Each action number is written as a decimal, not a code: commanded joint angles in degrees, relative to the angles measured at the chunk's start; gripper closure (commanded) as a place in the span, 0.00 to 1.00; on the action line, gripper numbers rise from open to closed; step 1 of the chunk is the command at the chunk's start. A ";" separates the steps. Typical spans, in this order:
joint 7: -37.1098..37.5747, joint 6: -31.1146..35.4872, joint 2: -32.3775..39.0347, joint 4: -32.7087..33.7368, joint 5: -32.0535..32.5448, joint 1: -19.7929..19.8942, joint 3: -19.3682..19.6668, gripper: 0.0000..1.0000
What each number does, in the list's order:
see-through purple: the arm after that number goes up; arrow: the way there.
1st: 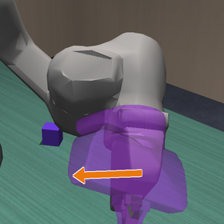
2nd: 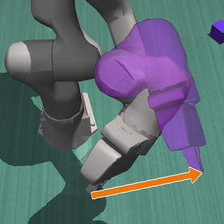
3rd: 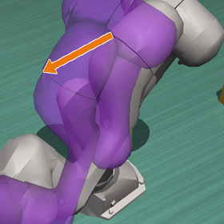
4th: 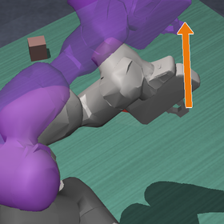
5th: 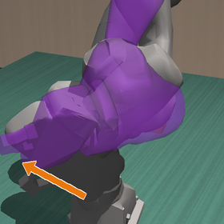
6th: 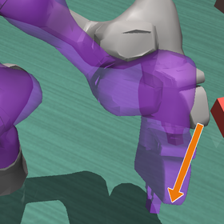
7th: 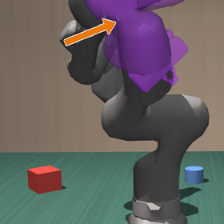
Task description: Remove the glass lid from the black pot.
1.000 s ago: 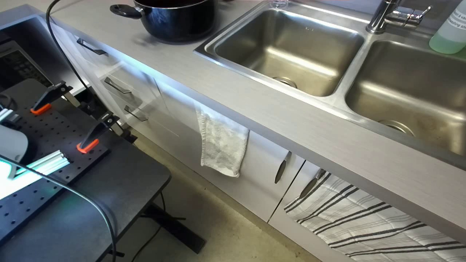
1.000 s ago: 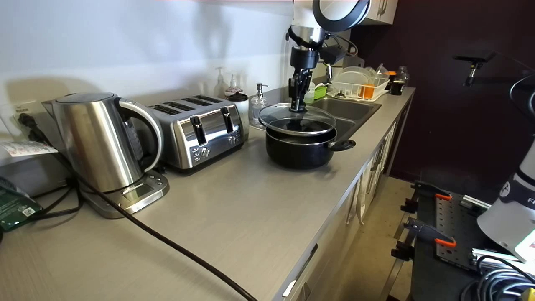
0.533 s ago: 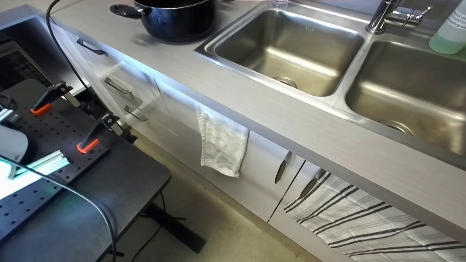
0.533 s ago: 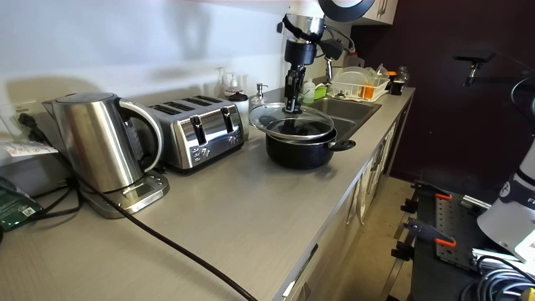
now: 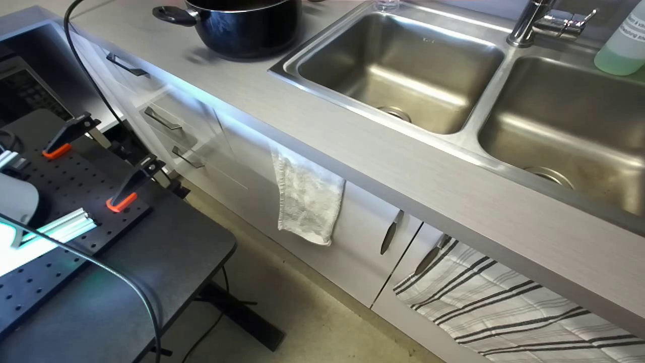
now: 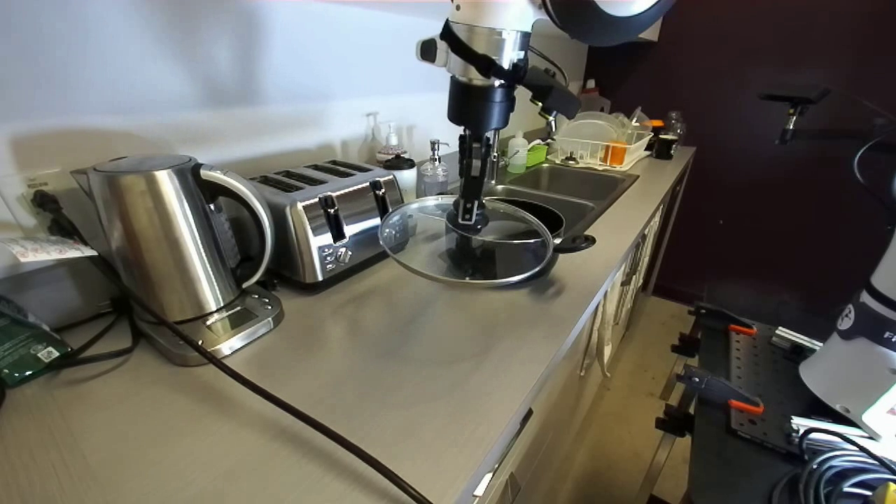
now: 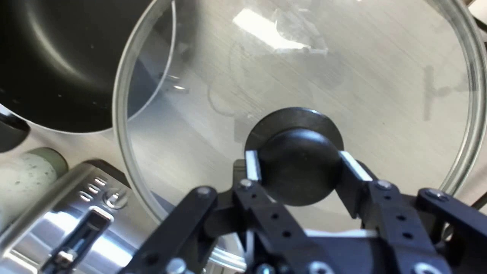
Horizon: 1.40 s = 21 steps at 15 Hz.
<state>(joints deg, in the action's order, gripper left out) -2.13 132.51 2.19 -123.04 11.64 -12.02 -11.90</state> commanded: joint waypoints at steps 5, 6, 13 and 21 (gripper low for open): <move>-1.49 -2.62 8.51 3.72 4.60 -2.81 -1.62 0.75; -1.10 -2.71 10.13 4.21 5.20 -2.91 -1.33 0.75; -1.61 -5.88 19.78 9.38 4.32 -2.73 0.82 0.75; -1.41 -8.94 23.72 13.12 4.53 -3.02 2.01 0.75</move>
<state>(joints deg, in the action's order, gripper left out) -2.57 126.47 24.68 -112.61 15.62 -14.41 -10.62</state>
